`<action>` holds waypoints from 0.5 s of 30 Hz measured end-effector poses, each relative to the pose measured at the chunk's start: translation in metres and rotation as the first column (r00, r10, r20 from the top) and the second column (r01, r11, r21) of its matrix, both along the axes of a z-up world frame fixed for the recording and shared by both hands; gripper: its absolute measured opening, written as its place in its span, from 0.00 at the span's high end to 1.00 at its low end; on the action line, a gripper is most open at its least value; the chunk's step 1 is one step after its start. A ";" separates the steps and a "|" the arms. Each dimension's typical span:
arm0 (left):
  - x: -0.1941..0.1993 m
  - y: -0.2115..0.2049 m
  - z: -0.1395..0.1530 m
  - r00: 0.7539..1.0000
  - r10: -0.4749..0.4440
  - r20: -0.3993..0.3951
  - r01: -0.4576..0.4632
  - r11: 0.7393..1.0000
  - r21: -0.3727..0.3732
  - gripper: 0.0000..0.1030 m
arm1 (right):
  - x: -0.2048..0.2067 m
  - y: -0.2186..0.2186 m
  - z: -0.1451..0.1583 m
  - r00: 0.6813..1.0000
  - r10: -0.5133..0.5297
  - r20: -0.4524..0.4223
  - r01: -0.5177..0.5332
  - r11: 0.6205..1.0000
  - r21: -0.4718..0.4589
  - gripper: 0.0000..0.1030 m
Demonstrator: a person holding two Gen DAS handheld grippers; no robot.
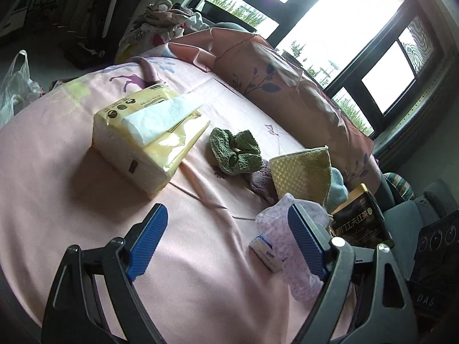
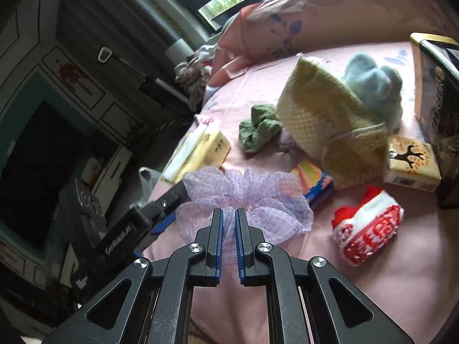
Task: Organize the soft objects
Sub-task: 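Close the right gripper on the bath puff and lift it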
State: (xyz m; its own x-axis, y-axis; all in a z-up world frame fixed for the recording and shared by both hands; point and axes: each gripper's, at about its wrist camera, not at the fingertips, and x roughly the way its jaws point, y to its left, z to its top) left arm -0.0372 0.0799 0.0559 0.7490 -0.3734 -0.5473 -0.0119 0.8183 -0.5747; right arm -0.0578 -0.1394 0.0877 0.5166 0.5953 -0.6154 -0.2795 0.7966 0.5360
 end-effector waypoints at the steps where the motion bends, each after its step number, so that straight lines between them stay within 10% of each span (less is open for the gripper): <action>1: -0.001 0.004 -0.001 1.000 0.009 -0.007 -0.009 1.000 -0.010 0.18 | 0.000 0.007 -0.003 1.000 0.022 -0.012 -0.022 0.999 -0.035 0.91; 5: -0.003 0.010 0.001 1.000 0.014 -0.017 -0.014 1.000 0.011 0.20 | 0.003 0.018 -0.008 1.000 -0.008 -0.030 0.003 0.982 -0.187 0.80; 8: -0.005 0.010 0.001 0.999 -0.037 -0.019 0.037 0.999 0.026 0.22 | 0.000 0.007 -0.003 0.999 -0.051 0.010 0.052 0.980 -0.195 0.25; 15: -0.002 -0.013 -0.013 0.966 -0.238 -0.098 0.237 0.971 -0.016 0.33 | 0.007 -0.020 -0.008 0.992 -0.119 -0.041 0.117 0.992 -0.042 0.21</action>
State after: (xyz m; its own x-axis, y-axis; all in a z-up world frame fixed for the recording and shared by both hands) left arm -0.0387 0.0665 0.0434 0.5808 -0.5366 -0.6122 0.1256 0.8020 -0.5840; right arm -0.0510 -0.1596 0.0801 0.5545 0.5065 -0.6603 -0.1595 0.8434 0.5130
